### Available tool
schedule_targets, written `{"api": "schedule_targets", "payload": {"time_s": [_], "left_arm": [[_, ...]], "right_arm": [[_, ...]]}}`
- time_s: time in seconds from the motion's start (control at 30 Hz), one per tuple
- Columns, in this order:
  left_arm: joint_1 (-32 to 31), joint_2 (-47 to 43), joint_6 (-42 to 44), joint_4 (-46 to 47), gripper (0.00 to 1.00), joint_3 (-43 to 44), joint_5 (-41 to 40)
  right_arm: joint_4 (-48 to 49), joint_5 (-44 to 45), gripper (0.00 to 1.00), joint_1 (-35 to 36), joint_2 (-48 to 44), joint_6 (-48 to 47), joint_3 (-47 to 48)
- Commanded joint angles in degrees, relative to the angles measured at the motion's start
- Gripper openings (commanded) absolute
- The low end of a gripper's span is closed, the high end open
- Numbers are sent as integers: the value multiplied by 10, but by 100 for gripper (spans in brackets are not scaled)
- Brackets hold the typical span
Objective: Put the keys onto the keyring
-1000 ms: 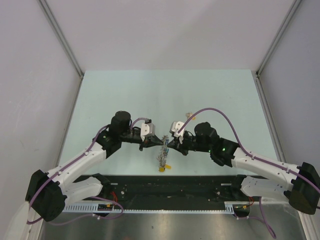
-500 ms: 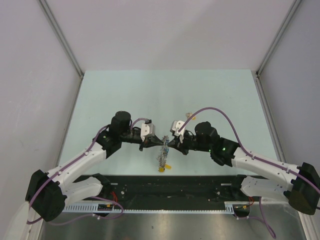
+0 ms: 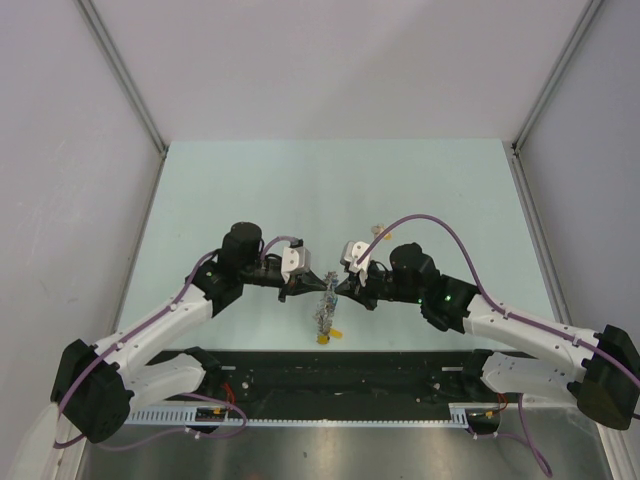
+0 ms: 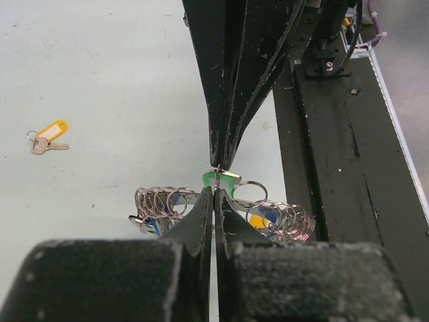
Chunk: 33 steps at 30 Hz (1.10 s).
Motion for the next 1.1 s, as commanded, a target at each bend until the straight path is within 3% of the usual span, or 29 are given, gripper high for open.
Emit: {"api": "schedule_targets", "payload": {"time_s": [0.0,1.07], "left_arm": [[-3,-7,16,16,0,13,12],[-5,-3,16,14,0,14,17]], "right_arm": [[5,-12,0,-1,-6,2,8],[9,-19,0,-3,-4,6,8]]}}
